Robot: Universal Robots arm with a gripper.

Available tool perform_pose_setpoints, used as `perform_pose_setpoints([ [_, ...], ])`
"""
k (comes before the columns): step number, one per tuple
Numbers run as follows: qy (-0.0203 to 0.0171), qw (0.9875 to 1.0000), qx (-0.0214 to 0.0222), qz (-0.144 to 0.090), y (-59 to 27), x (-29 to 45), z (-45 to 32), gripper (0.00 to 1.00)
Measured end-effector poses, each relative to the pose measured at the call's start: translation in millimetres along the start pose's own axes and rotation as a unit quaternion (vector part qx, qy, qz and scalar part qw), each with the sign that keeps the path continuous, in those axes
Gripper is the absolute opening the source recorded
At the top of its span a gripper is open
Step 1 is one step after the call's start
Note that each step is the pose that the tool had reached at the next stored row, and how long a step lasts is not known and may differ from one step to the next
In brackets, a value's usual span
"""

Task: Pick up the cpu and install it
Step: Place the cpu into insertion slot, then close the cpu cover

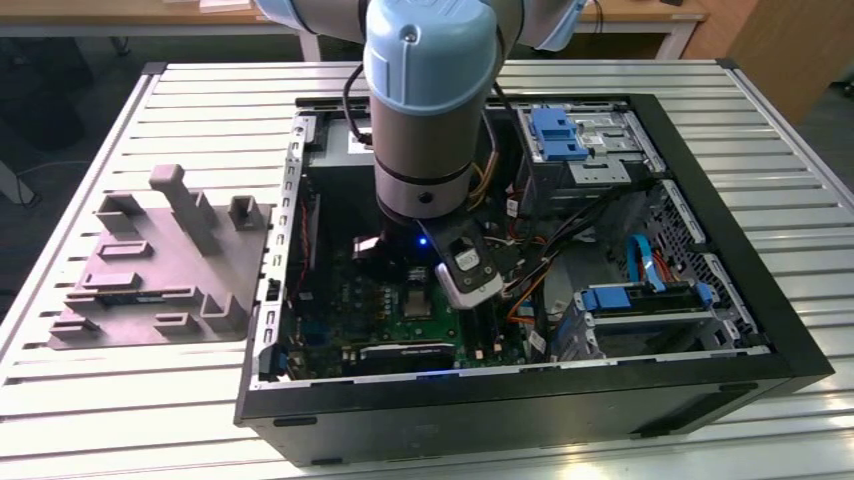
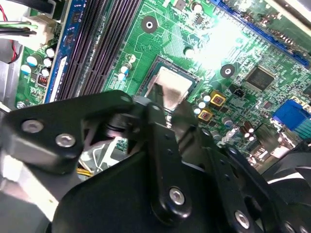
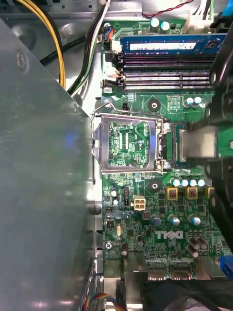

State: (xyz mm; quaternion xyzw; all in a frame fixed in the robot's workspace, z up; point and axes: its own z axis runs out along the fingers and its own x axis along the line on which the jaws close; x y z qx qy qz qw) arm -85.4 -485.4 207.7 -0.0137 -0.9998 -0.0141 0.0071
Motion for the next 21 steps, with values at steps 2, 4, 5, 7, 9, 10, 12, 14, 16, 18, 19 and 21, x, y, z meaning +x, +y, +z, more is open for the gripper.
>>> perform_pose_setpoints([
  [2, 0.0001, 1.0, 0.0002, 0.0, 0.0, 0.0, -0.1, 0.26],
  [4, 0.0, 1.0, 0.0001, 0.0, 0.0, 0.0, -0.1, 0.2],
  [5, 0.0, 1.0, 0.0001, 0.0, 0.0, 0.0, -0.1, 0.14],
  [7, 0.0001, 1.0, 0.0001, 0.0, 0.0, 0.0, -0.2, 0.11],
  [9, 0.0, 1.0, 0.0001, 0.0, 0.0, 0.0, -0.2, 0.11],
  [10, 0.0001, 1.0, 0.0001, 0.0, 0.0, 0.0, -0.2, 0.11],
  [12, 0.0, 1.0, 0.0001, 0.0, 0.0, 0.0, -0.4, 0.11],
  [14, 0.0, 1.0, 0.0001, 0.0, 0.0, 0.0, -0.4, 0.11],
  [16, 0.0, 1.0, 0.0001, 0.0, 0.0, 0.0, -0.4, 0.11],
  [18, 0.0001, 1.0, 0.0002, 0.0, 0.0, 0.0, -0.5, 0.11],
  [19, 0.0, 1.0, 0.0001, 0.0, 0.0, 0.0, -0.5, 0.11],
  [21, 0.0001, 1.0, 0.0002, 0.0, 0.0, 0.0, -0.5, 0.11],
])
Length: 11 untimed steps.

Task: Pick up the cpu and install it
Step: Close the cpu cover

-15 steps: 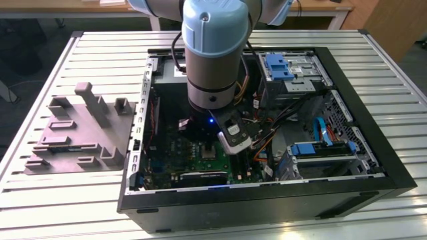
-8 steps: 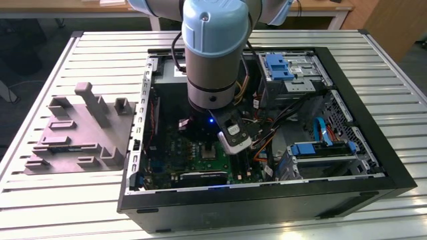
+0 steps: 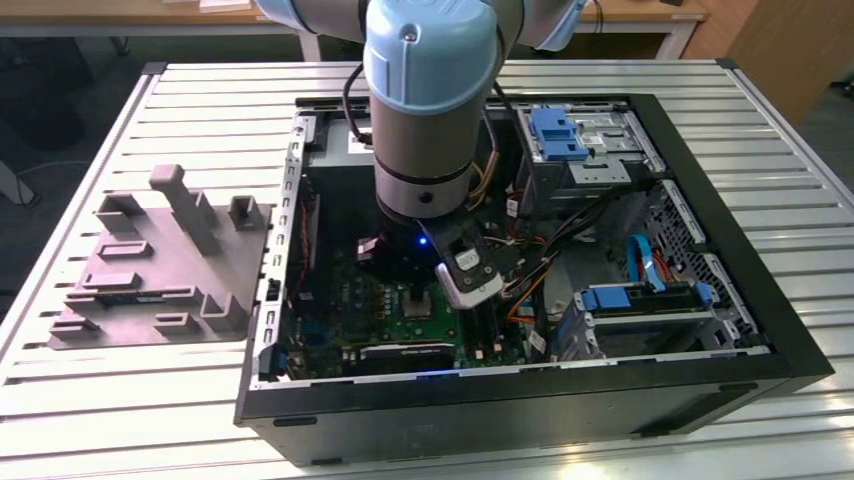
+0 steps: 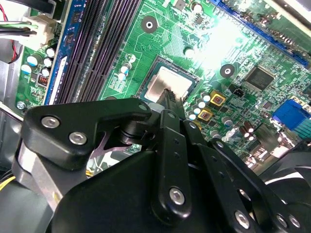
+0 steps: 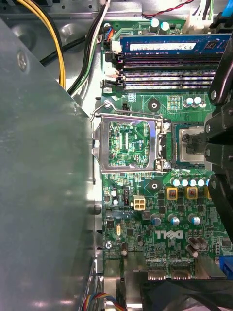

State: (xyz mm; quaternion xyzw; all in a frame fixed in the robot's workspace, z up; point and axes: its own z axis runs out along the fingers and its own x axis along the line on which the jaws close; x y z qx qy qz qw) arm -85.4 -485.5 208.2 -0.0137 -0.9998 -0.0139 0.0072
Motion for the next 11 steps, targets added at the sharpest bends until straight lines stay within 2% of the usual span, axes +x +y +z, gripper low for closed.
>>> perform_pose_setpoints([
  [4, 0.0, 1.0, 0.0, 0.0, 0.2, 0.1, -4.0, 0.11],
  [11, -0.0002, 1.0, 0.0, 0.0, 2.5, 0.6, -30.0, 0.11],
])
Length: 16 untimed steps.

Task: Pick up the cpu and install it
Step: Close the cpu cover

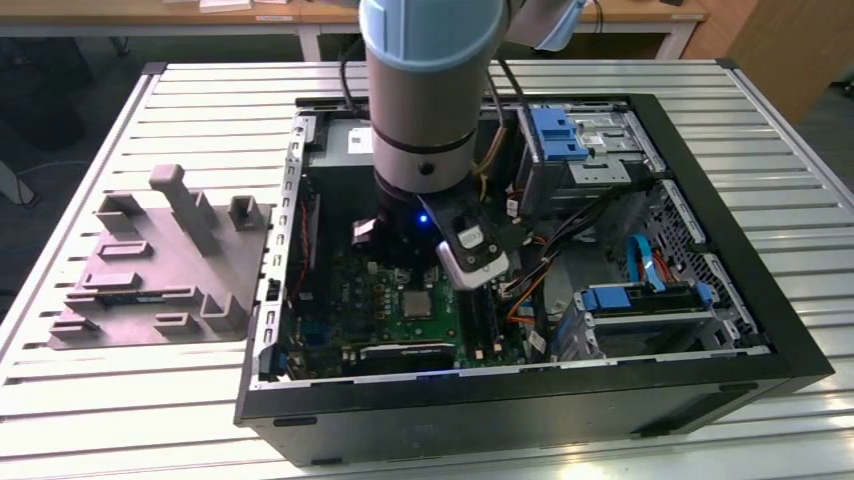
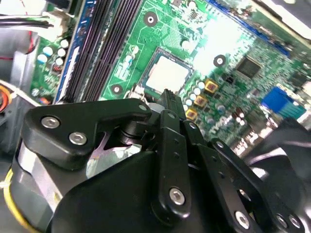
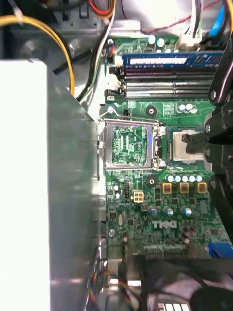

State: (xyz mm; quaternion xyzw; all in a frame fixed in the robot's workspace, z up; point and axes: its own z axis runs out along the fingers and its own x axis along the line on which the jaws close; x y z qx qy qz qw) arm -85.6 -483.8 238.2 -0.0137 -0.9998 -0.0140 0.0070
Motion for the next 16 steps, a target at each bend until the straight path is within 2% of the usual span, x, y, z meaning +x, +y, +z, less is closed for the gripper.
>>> perform_pose_setpoints([
  [3, -0.0003, 1.0, 0.0002, 0.0, 1.4, 0.3, -9.5, 0.11],
  [7, -0.0034, 1.0, 0.0002, -0.003, 4.7, 0.5, -10.1, 0.11],
  [10, -0.0027, 0.9996, 0.0004, -0.028, 4.7, 0.6, -9.6, 0.11],
  [12, -0.0022, 0.9989, 0.0007, -0.046, 4.7, 0.6, -9.2, 0.11],
  [16, -0.0012, 0.9966, 0.0012, -0.082, 4.7, 0.5, -7.9, 0.11],
])
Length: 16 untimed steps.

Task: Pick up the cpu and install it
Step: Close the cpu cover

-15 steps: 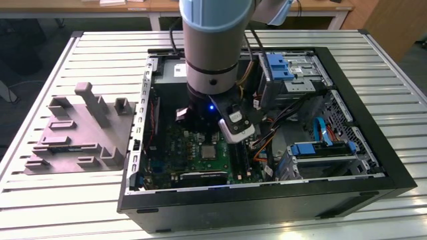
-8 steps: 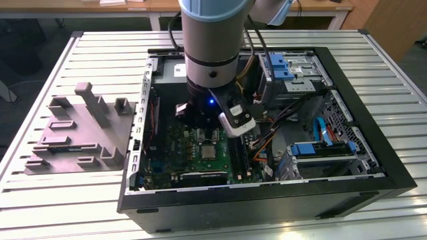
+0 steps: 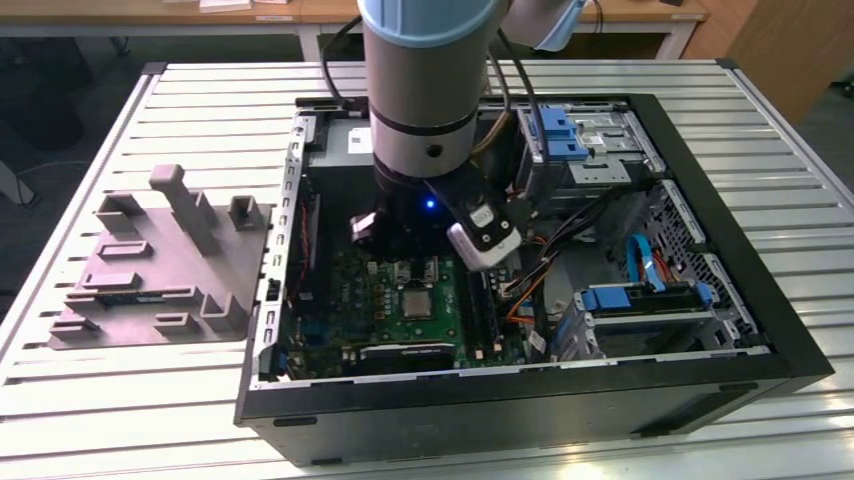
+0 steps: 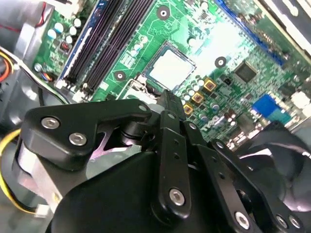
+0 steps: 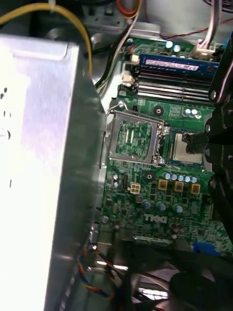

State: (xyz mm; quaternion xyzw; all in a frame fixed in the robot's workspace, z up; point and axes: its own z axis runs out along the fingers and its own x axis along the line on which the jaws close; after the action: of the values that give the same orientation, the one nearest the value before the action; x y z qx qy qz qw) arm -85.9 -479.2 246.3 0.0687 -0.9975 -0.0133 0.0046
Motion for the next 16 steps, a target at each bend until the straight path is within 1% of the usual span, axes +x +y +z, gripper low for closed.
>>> perform_pose_setpoints([
  [2, 0.0006, 0.9998, 0.0008, -0.018, 0.0, 0.0, 0.6, 0.11],
  [4, 0.0012, 0.9994, 0.0016, -0.036, 0.0, 0.0, 1.2, 0.11],
  [6, 0.0017, 0.9986, 0.0022, -0.052, -0.1, 0.0, 1.5, 0.11],
  [8, 0.0022, 0.9976, 0.0024, -0.07, -0.1, 0.0, 1.9, 0.11],
  [10, 0.0027, 0.9961, 0.0026, -0.088, -0.1, 0.0, 2.2, 0.11],
  [12, 0.0031, 0.9944, 0.0027, -0.106, -0.1, 0.0, 2.4, 0.11],
  [14, 0.0036, 0.9922, 0.0028, -0.124, -0.1, 0.0, 2.7, 0.11],
  [16, 0.004, 0.9899, 0.003, -0.142, -0.1, 0.0, 2.9, 0.11],
])
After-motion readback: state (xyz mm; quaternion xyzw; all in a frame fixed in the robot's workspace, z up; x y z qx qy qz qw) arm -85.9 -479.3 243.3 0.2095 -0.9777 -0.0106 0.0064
